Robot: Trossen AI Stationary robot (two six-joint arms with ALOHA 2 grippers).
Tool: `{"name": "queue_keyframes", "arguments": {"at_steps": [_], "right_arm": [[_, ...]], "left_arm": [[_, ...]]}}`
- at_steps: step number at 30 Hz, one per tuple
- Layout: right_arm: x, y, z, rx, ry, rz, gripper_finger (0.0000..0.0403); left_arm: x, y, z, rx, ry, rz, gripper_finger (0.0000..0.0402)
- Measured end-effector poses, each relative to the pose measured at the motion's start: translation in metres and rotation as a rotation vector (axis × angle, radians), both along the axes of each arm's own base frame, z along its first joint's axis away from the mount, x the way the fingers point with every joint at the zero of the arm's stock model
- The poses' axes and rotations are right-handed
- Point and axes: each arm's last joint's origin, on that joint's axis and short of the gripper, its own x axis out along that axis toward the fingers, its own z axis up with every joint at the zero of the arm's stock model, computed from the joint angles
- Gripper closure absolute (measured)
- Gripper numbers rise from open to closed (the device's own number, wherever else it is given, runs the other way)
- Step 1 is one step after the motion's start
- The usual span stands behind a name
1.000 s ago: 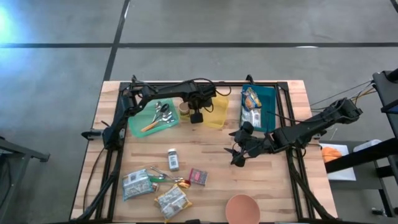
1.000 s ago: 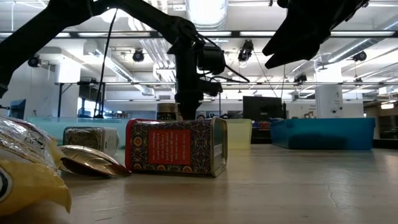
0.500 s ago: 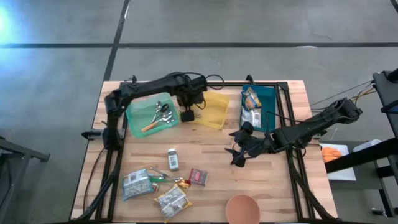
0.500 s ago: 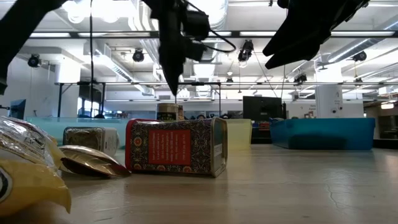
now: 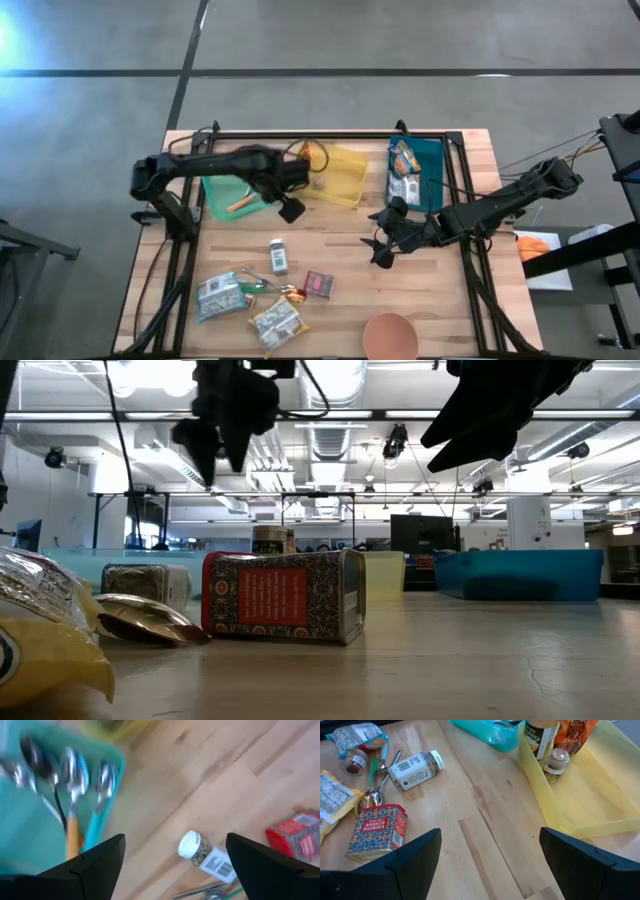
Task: Pick & Place Food Item
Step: Put the white seasoning bottle into the yellow bin
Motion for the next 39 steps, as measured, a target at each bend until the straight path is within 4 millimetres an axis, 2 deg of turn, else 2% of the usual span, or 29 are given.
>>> {"name": "queue_keyframes", "arguments": {"at_steps": [4,8,17,30,36,39], "right_arm": [[0.0,0.0,0.0,0.004,-0.003,-0.002,0.0067],[0.0,0.001,0.0,0.031,0.006,0.026,0.0067],[-0.003,0.011,-0.001,0.099,0.009,0.067,0.0067],[-0.003,0.02,-0.006,0.185,0.002,0.026,0.0067],[0.004,0.023,-0.019,0.166,0.056,0.03,0.0067],[0.009,0.025,-0.018,0.13,0.067,0.057,0.0067]], "left_arm": [[-0.014,-0.015,-0.022,-0.021,0.021,0.161,0.005],[-0.024,-0.022,-0.045,-0.051,0.013,0.323,0.005],[-0.03,-0.028,-0.084,-0.207,-0.051,0.421,0.005],[-0.034,-0.031,-0.092,-0.247,-0.015,0.444,0.005],[-0.036,-0.048,-0.097,-0.237,0.001,0.496,0.005],[-0.035,-0.059,-0.099,-0.198,-0.018,0.526,0.005]]}}
